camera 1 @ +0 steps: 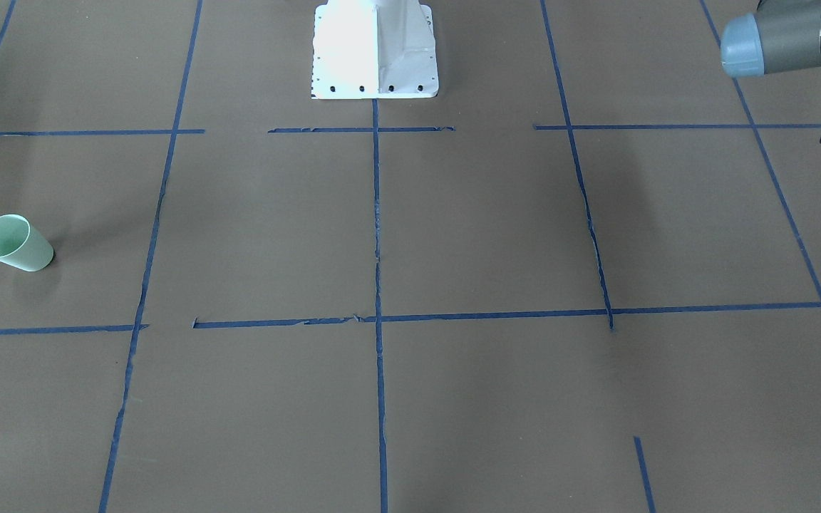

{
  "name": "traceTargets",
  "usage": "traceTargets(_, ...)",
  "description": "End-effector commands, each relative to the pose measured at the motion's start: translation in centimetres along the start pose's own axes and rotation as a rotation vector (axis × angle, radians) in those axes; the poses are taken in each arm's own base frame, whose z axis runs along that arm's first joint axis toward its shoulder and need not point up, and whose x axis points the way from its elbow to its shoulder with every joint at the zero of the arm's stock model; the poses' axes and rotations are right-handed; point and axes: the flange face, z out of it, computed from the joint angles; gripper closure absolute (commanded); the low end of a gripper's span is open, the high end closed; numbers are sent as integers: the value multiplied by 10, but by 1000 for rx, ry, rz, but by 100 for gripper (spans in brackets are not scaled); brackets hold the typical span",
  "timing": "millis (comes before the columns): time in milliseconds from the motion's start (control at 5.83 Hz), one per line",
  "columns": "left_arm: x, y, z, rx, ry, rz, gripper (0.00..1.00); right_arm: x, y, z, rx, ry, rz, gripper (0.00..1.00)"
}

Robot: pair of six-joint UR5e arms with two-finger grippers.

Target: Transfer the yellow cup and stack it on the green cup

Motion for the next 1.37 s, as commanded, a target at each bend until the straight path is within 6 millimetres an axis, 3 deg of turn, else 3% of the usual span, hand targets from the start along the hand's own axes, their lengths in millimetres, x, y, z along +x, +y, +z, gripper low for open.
traceTargets(0,76,-26,4,-11,214,53,66,-10,-8,-6,13,-33,-16,0)
traceTargets(172,153,-11,2,-12,348,78,66,-33,-27,-15,29,-92,-49,0)
traceTargets(343,207,9,-4,-45,438,86,66,-68,-57,-30,57,-126,-93,0)
traceTargets(515,271,27,-7,-11,540,76,66,-117,-95,-41,62,-135,-113,0)
traceTargets(687,309,75,-3,69,590,40,66,-145,-111,-57,78,-156,-28,0)
traceTargets(858,341,110,4,122,595,6,66,-180,-108,-69,88,-175,-12,0)
traceTargets(1201,389,127,-4,182,629,-49,67,-304,-143,-86,55,-229,79,0)
